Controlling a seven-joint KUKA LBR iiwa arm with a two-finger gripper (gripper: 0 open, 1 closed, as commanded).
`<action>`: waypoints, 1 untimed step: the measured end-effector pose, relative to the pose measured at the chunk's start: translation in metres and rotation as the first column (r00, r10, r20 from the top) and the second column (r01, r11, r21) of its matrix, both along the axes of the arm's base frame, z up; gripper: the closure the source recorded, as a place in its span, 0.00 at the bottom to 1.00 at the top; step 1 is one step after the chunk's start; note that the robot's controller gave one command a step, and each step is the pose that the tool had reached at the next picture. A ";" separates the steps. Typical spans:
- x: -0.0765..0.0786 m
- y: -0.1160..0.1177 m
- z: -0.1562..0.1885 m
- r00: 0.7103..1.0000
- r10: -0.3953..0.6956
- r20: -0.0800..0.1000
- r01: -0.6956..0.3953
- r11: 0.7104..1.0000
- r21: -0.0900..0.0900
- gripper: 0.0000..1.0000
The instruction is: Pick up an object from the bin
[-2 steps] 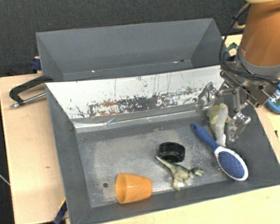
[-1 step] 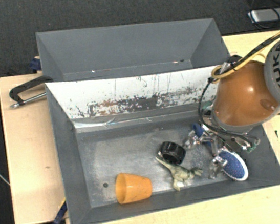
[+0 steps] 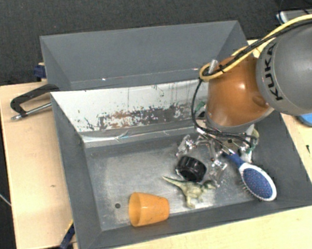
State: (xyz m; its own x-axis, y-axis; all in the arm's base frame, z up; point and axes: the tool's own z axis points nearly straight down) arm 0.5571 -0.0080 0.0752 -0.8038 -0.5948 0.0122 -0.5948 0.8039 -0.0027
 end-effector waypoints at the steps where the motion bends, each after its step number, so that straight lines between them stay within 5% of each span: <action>1: 0.002 0.003 0.000 1.000 -0.006 0.023 0.006 1.000 0.012 1.00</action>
Offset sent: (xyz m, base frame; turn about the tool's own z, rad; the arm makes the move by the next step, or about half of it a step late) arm 0.0000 0.0000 0.0000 0.0000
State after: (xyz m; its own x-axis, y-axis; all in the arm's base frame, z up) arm 0.5593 -0.0049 0.0751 -0.8073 -0.5900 -0.0134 -0.5899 0.8074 -0.0068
